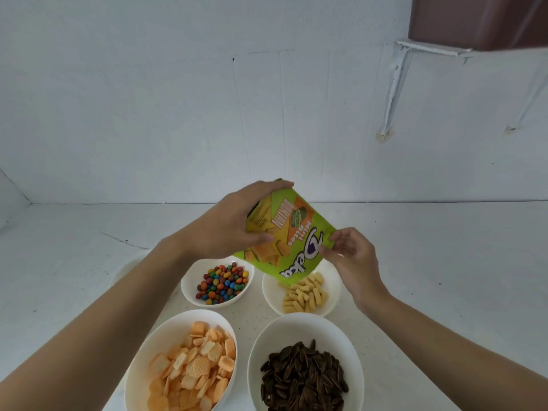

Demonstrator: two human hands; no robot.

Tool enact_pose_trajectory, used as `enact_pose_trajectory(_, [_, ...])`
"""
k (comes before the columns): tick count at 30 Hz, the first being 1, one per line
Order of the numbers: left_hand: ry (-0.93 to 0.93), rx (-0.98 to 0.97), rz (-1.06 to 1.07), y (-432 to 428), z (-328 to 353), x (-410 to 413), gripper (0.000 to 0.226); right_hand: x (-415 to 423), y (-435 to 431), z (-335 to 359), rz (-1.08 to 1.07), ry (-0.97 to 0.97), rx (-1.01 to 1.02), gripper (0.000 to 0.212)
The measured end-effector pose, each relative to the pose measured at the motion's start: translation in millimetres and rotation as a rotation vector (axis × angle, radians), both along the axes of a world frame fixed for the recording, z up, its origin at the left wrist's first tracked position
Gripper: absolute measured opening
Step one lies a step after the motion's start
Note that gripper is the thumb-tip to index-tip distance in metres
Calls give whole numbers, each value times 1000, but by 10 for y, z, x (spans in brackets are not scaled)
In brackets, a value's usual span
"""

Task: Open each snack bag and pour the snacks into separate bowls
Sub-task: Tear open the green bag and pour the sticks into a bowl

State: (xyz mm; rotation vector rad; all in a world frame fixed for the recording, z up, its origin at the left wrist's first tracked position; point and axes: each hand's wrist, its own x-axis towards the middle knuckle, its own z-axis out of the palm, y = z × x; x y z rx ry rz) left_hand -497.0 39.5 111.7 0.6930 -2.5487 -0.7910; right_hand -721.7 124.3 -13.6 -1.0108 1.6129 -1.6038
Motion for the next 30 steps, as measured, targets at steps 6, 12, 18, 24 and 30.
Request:
enact_pose_trajectory(6, [23, -225, 48, 10, -157, -73, 41, 30, -18, -95, 80, -188, 181, 29])
enact_pose_trajectory(12, [-11, -139, 7, 48, -146, -111, 48, -12, -11, -60, 90, -252, 170, 29])
enact_pose_trajectory(18, [-117, -216, -50, 33, -247, -139, 45, -15, 14, -149, 224, -219, 303, 30])
enact_pose_trajectory(24, [72, -367, 42, -20, -90, -184, 29, -21, 5, 2, 161, -39, 207, 27])
enact_pose_trajectory(30, [98, -367, 13, -86, -147, -181, 24, -30, 54, -63, 60, 395, 131, 27])
